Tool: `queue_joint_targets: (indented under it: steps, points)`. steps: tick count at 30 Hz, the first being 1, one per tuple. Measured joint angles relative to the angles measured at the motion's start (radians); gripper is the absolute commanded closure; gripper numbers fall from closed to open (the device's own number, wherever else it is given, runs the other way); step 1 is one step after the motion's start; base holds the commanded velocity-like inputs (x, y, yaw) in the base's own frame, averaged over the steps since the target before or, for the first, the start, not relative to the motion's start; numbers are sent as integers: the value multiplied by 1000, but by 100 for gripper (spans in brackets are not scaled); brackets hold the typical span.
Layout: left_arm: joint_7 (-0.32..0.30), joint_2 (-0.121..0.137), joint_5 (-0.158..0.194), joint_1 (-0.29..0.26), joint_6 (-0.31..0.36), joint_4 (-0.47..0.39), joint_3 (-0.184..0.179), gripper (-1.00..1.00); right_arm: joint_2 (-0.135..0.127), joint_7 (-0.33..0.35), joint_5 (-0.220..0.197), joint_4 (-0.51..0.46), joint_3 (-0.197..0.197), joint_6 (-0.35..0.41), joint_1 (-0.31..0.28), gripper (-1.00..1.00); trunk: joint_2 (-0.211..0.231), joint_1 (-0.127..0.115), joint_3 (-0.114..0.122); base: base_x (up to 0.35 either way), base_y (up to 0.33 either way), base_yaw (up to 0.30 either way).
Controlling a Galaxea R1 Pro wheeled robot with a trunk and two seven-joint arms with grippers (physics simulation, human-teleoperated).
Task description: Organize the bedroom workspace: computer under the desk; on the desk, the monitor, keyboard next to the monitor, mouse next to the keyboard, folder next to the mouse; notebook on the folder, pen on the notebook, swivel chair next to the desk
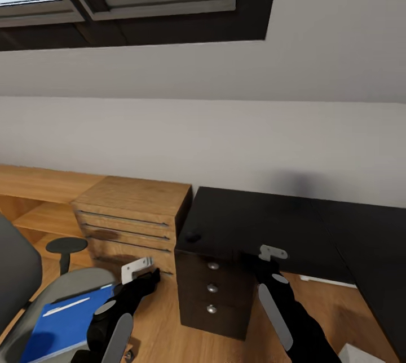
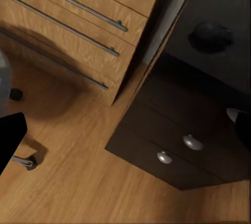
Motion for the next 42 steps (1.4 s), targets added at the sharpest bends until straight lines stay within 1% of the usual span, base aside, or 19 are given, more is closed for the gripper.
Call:
queue_joint_targets:
  steps: [7,12,25,29,42]
  points:
    - [1,0,0,11,-12,-7,-2,-100,0,0,-1,0,-1,0,0,-100,0,0,0,0,0,-296]
    - [1,0,-1,19,-12,-9,-17,-100,0,0,-1,0,-2,0,0,-100,0,0,0,0,0,-296]
    - [2,1,-2,21,-11,-9,-21,-100,0,-4,1,0,-27,0,0,-100,0,0,0,0,0,-294]
    - [2,2,-2,22,-11,-9,-21,-100,0,-2,0,-1,-38,0,0,-100,0,0,0,0,0,-131]
    - [2,2,-2,22,-11,-8,-22,-100,1,-4,1,0,-40,0,0,-100,0,0,1,0,0,-21]
